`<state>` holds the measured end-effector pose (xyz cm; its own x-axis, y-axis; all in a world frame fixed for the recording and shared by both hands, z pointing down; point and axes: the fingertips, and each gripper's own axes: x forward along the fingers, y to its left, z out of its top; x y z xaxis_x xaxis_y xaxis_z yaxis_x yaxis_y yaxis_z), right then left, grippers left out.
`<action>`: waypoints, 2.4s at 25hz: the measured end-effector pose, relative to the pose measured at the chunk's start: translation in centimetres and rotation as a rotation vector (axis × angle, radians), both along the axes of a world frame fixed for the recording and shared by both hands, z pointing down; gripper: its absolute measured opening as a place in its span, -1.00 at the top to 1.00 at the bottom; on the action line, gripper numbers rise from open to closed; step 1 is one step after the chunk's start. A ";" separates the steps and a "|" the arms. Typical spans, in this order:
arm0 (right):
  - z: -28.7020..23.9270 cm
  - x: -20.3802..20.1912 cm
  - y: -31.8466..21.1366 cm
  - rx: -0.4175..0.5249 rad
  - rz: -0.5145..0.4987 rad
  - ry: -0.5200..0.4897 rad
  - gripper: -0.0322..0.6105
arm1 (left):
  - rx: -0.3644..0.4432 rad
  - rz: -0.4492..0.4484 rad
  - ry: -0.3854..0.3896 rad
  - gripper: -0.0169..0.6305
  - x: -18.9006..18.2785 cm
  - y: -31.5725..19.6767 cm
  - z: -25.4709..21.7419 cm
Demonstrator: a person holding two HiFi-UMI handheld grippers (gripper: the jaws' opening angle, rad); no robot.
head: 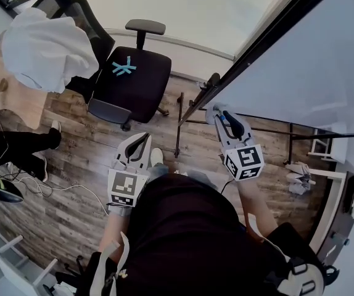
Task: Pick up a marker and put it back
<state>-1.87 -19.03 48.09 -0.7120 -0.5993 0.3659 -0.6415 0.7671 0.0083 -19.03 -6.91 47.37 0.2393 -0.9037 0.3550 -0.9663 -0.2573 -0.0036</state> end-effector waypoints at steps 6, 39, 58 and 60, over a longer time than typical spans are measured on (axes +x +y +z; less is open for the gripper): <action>-2.3 1.6 0.3 0.025 0.049 -0.038 0.63 | 0.013 0.061 0.005 0.92 1.4 -1.2 -0.6; -7.7 16.3 7.3 0.126 0.477 -0.097 0.63 | 0.108 0.537 0.024 0.92 15.9 -6.3 -4.3; -6.2 21.9 13.0 0.102 0.639 -0.100 0.63 | 0.127 0.715 0.034 0.92 23.3 -4.7 -5.4; -6.1 22.2 13.2 0.099 0.650 -0.101 0.63 | 0.128 0.721 0.036 0.92 23.6 -4.7 -5.5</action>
